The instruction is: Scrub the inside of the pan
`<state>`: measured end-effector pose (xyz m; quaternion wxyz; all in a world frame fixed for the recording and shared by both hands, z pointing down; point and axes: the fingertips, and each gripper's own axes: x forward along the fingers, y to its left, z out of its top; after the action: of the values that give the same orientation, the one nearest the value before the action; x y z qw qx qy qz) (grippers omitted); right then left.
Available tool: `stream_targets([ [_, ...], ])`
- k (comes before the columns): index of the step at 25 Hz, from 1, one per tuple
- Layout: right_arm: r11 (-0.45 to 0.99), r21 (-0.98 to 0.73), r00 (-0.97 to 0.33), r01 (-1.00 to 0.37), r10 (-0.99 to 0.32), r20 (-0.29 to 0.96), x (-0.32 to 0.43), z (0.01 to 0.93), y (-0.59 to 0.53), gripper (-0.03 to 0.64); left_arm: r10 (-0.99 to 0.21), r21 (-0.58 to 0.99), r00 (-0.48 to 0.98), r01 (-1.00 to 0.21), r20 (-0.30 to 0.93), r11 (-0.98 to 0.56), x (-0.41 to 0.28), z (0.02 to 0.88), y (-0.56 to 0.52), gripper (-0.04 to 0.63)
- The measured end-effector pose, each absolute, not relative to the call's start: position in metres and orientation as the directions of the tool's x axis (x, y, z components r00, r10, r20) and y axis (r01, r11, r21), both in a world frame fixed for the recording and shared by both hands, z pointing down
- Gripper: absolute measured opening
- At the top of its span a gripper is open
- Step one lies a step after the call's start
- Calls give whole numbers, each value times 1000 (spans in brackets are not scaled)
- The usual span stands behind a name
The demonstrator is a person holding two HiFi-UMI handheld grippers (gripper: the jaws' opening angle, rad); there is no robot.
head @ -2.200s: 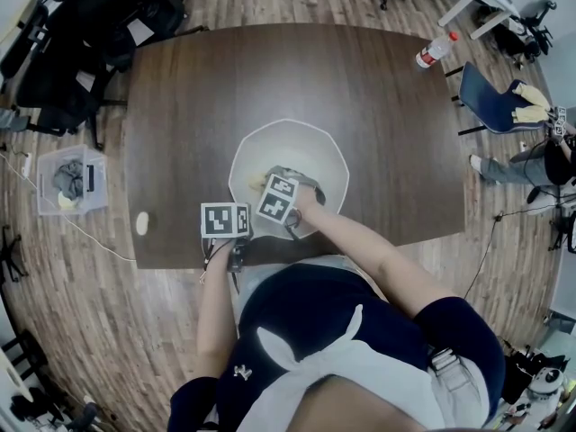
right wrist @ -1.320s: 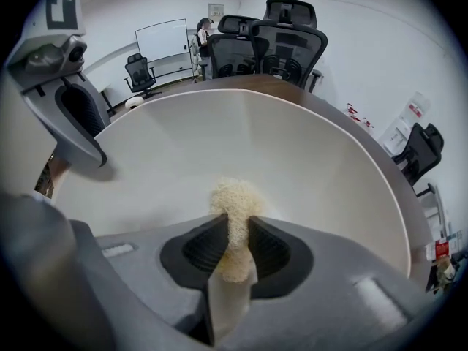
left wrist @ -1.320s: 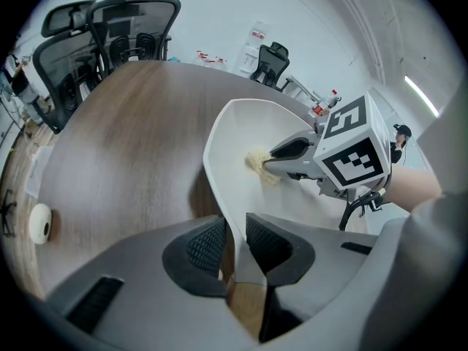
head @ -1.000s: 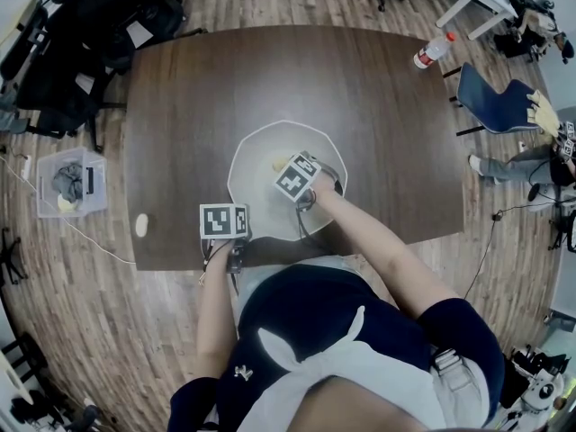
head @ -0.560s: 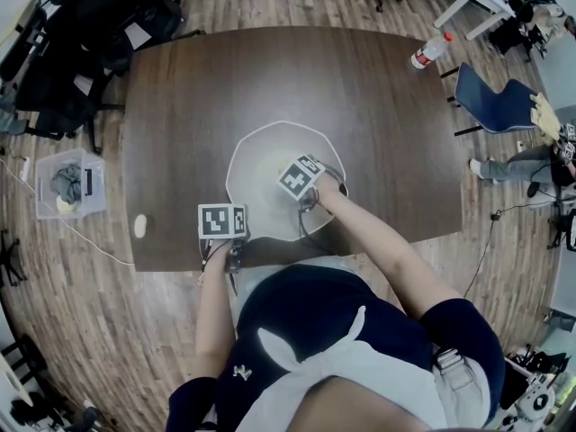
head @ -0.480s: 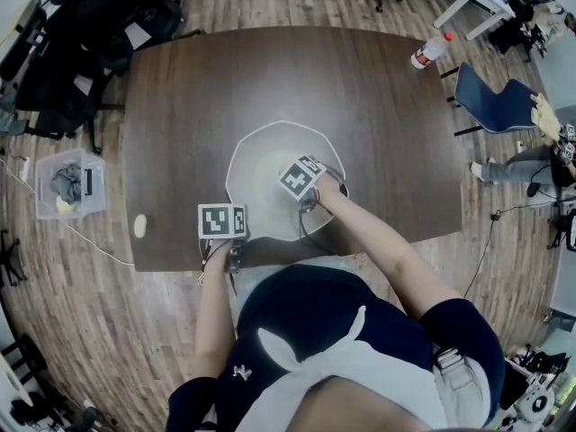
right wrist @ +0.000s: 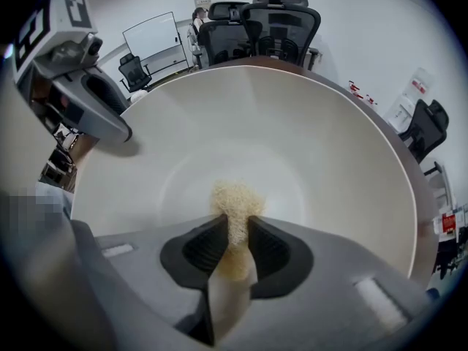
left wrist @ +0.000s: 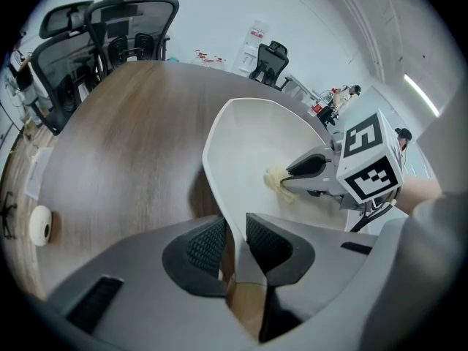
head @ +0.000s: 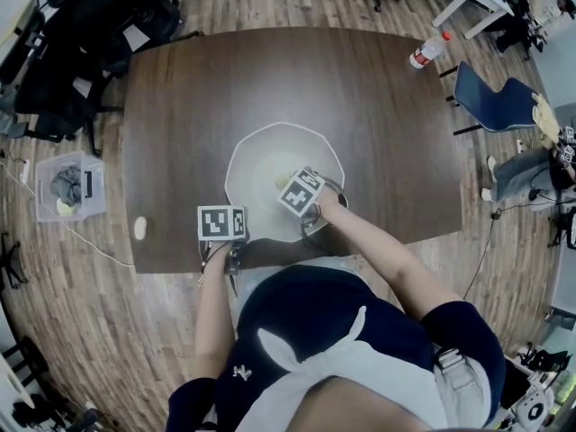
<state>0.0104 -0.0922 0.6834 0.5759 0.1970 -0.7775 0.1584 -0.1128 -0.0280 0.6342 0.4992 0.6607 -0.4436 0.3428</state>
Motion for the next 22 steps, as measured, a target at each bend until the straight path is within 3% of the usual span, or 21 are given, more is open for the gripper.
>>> stream_targets([
  [22, 928, 9, -384, -374, -164, 909, -24, 677, -83, 94, -265, 354, 372, -928, 890, -112, -113, 633, -27, 87],
])
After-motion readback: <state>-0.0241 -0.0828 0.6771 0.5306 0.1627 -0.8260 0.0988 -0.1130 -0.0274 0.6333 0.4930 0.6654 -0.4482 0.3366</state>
